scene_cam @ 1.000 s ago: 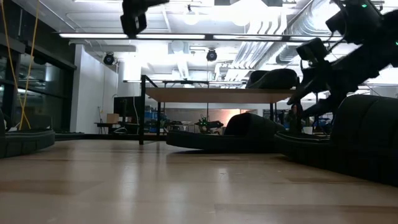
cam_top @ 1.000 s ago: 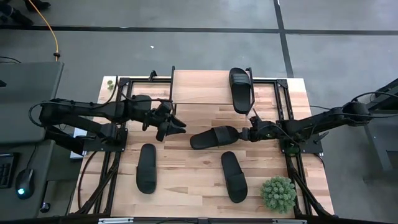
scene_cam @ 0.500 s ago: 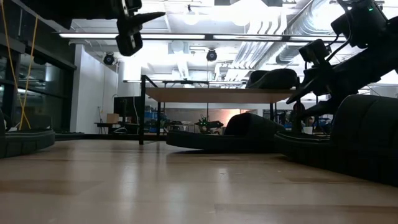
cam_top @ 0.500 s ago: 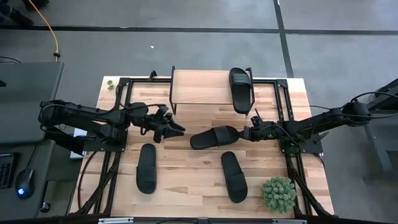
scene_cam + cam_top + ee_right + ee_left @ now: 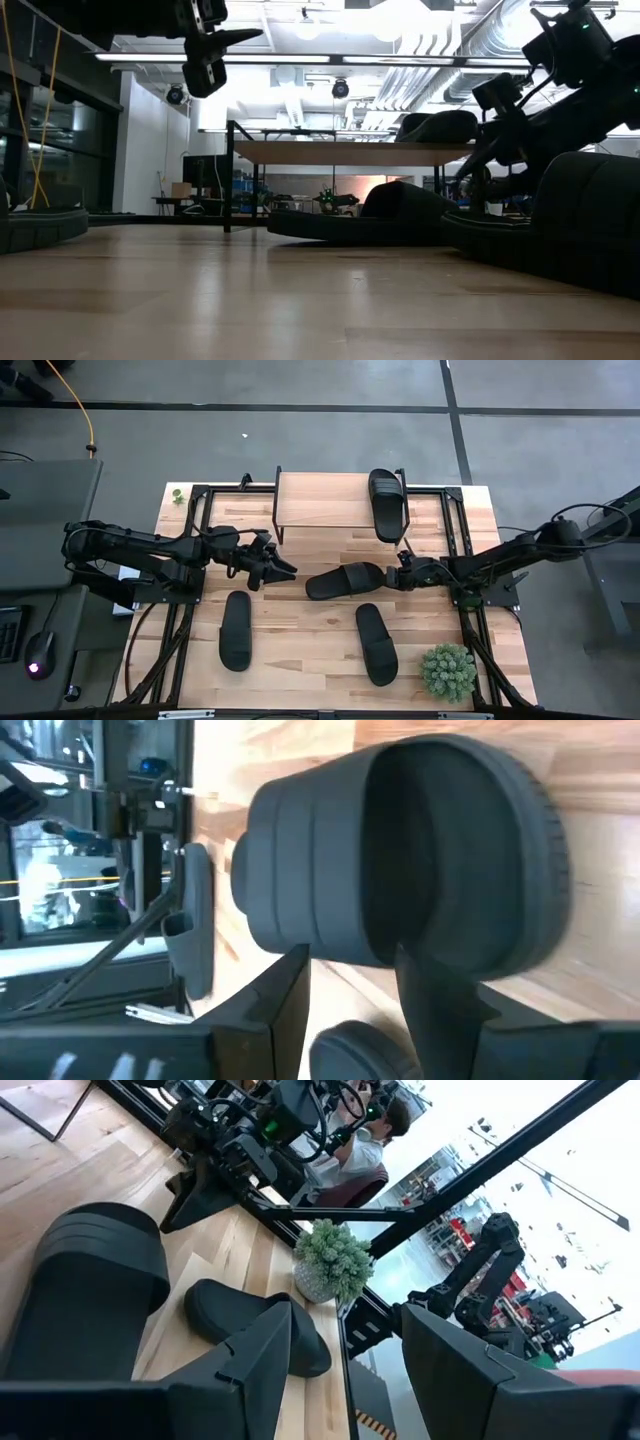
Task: Pick and place slides into the shelf
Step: Put the black slide on the shelf
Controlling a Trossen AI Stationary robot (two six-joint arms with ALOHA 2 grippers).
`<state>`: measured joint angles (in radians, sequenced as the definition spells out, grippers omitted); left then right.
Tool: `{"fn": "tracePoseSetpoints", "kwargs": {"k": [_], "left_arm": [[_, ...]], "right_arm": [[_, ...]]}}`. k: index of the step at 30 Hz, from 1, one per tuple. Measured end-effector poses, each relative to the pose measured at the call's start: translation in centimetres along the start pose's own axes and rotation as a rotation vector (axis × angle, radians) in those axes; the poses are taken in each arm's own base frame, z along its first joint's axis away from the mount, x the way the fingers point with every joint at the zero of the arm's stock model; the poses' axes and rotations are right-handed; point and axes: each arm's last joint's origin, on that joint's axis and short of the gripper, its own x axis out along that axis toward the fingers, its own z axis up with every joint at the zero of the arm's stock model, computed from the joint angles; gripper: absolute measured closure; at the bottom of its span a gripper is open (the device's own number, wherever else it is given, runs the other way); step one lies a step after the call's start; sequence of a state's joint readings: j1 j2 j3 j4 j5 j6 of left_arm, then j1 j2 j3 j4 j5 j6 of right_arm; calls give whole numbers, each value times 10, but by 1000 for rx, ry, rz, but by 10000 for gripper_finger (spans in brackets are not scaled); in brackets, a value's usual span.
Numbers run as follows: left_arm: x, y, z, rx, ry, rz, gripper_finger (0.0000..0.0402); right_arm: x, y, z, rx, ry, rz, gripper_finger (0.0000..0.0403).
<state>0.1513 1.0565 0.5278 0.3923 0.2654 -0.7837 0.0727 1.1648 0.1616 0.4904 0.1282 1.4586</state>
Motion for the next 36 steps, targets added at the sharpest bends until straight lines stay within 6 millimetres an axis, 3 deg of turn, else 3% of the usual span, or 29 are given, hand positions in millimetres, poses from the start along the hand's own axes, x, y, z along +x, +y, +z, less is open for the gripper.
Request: {"fn": "tracePoseSetpoints", "kwargs": {"k": [8, 24, 28, 36], "left_arm": [[0, 0, 0, -6, 6, -6, 224], [0, 0, -2, -12, 37, -20, 224], [0, 0, -2, -13, 42, -18, 224], [0, 2, -4, -17, 62, 1, 224]], "right_arm": [[14, -4, -2, 16, -18, 2, 262], [63, 22, -7, -80, 34, -30, 268], [64, 24, -6, -79, 19, -28, 295], [63, 26, -6, -73, 6, -12, 395]]}}
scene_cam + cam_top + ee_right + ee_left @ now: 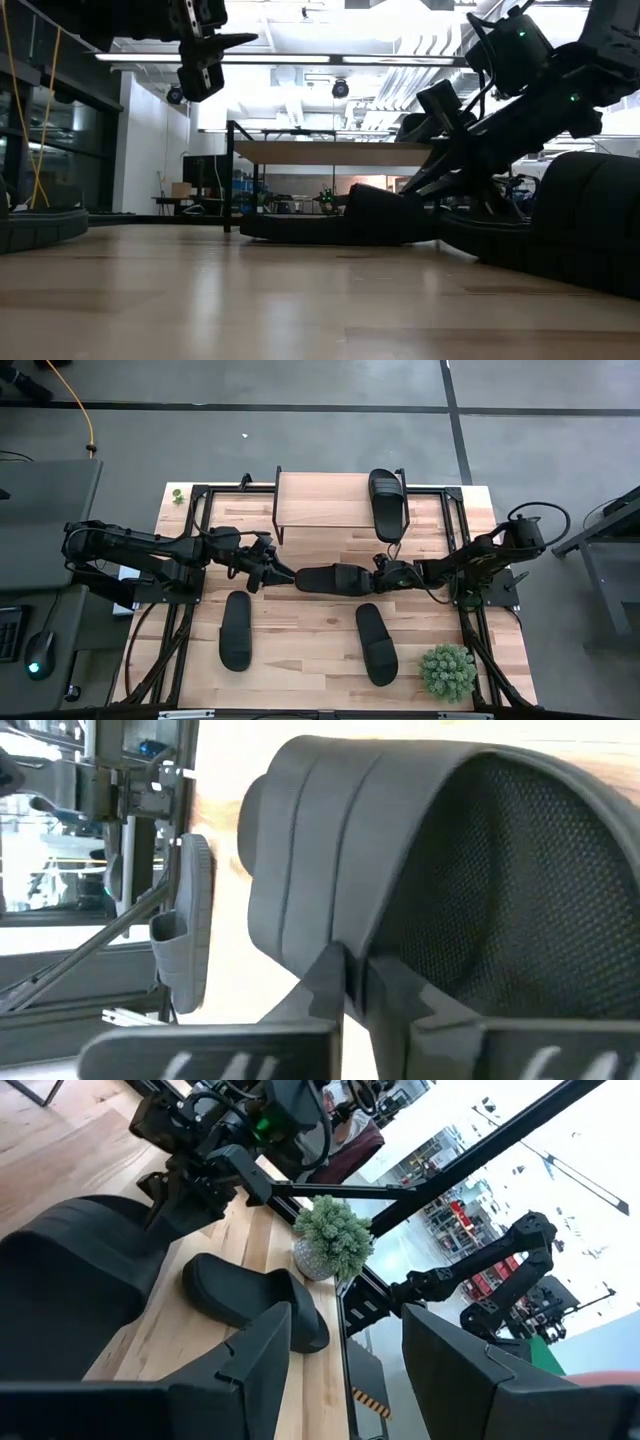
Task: Pick and place slides into the shelf
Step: Put the black slide on the shelf
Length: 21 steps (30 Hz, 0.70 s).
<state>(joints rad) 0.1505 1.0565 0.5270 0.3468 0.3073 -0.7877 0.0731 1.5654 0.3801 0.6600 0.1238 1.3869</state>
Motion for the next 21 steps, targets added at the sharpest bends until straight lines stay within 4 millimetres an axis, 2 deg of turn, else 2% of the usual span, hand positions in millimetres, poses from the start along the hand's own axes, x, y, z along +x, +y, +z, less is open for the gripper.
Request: {"fn": "tracePoseSetpoints", "kwargs": {"k": [6, 16, 21], "left_arm": [[0, 1, -1, 23, 5, 6, 224], [0, -1, -1, 102, 32, -27, 224], [1, -14, 11, 200, 12, -77, 224]], "right_arm": [[0, 3, 0, 9, 3, 30, 399], [-3, 19, 0, 40, 97, 217, 402], [-11, 29, 1, 34, 156, 286, 402]]}}
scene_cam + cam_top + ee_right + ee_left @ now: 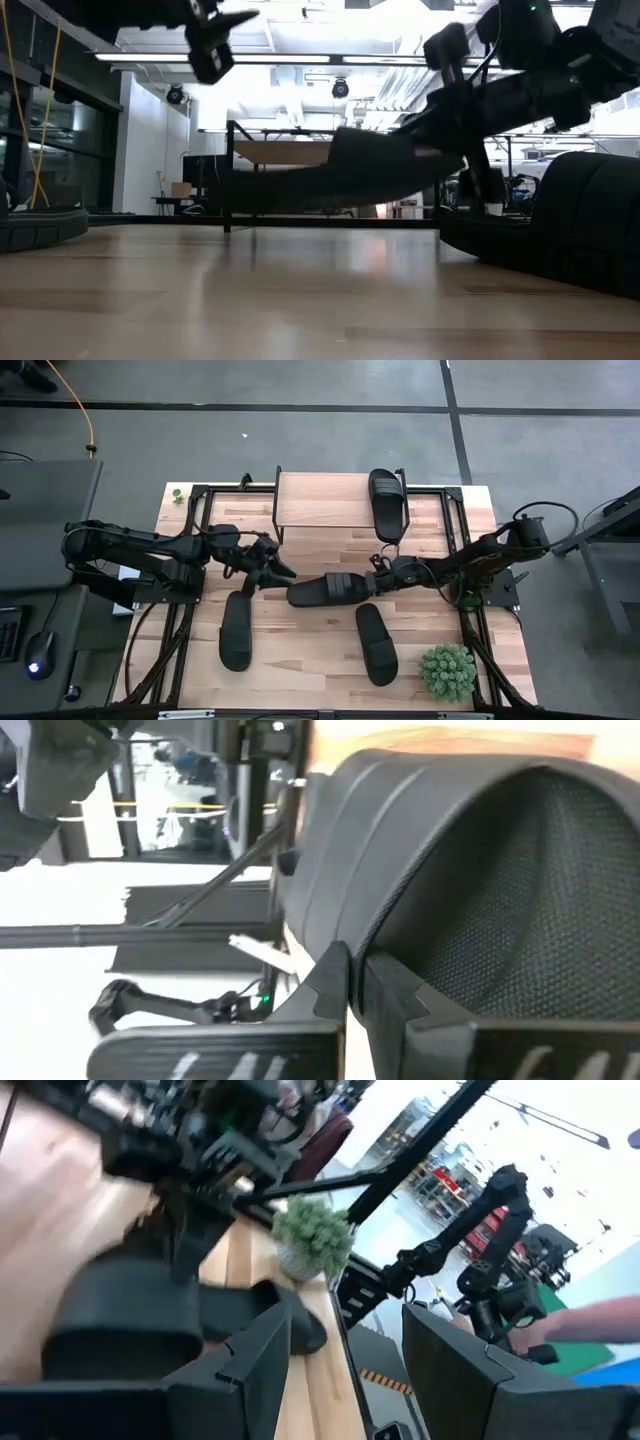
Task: Pick and place slides into the shelf
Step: Put the black slide on the shelf
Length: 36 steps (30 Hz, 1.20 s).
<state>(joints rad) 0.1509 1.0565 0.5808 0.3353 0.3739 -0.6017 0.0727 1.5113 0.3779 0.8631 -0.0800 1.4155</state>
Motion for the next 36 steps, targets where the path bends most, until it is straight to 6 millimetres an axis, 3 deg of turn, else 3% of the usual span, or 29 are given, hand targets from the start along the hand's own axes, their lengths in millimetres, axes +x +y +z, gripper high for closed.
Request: {"fn": "tracePoseSetpoints", "kwargs": {"k": [5, 11, 16, 25, 31, 36], "left_arm": [[1, -15, 23, 134, -34, -22, 224], [-4, -38, 52, 296, 86, 38, 224], [-18, -61, 79, 482, 166, 106, 224], [-49, -105, 129, 841, 99, 217, 224], [-56, -115, 140, 964, 116, 239, 224], [-54, -114, 139, 1012, 152, 237, 224]], "right_arm": [[-14, 19, 2, -22, -3, 54, 402], [-39, 43, 9, -34, -10, 121, 403], [-65, 61, 15, -38, -37, 197, 403], [-99, 95, 24, -38, -55, 383, 403], [-107, 133, 29, -103, 72, 429, 403], [-119, 167, 35, -152, 49, 476, 403]]}}
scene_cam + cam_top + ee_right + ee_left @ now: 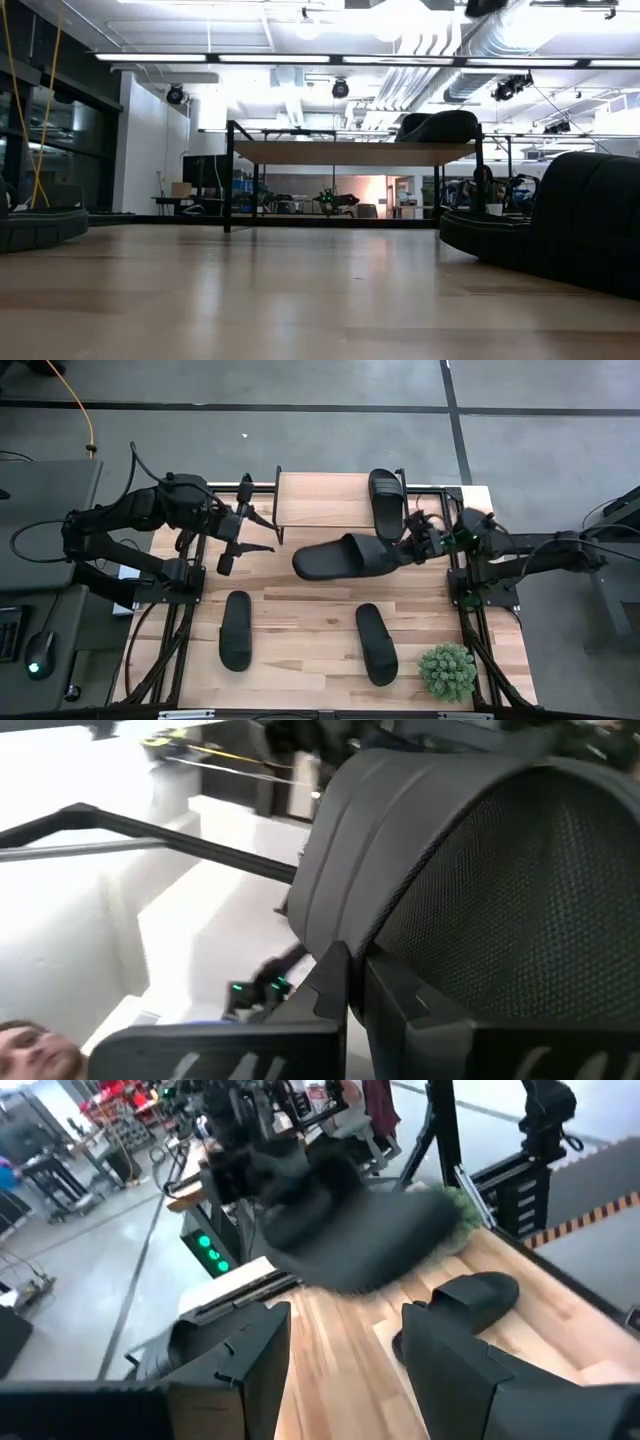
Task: Pick and place slides into the shelf
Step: Put the black slide on the shelf
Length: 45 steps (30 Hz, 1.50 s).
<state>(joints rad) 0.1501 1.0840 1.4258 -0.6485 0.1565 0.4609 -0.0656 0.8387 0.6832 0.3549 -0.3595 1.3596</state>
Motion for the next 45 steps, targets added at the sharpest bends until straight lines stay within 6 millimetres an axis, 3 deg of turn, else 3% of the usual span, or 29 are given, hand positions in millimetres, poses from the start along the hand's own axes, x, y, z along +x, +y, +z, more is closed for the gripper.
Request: {"fn": "tracePoseSetpoints", "kwargs": {"k": [6, 11, 18, 25, 35, 45], "left_arm": [[7, 0, -1, 134, 11, -12, 224], [15, 3, 2, 263, -18, 10, 224], [18, 8, 11, 392, -101, 77, 224], [20, 8, 11, 403, -110, 70, 224], [23, -6, 24, 435, -183, 56, 224], [27, -20, 30, 438, -207, 21, 224]], "right_arm": [[1, 29, 6, -27, 6, 46, 403], [3, 37, 8, -13, 14, 53, 403], [12, 34, 10, 27, 40, 68, 403], [23, 29, 13, 44, 43, 97, 403], [43, 17, 18, 50, 59, 145, 403], [49, 9, 20, 62, 60, 119, 403]]}}
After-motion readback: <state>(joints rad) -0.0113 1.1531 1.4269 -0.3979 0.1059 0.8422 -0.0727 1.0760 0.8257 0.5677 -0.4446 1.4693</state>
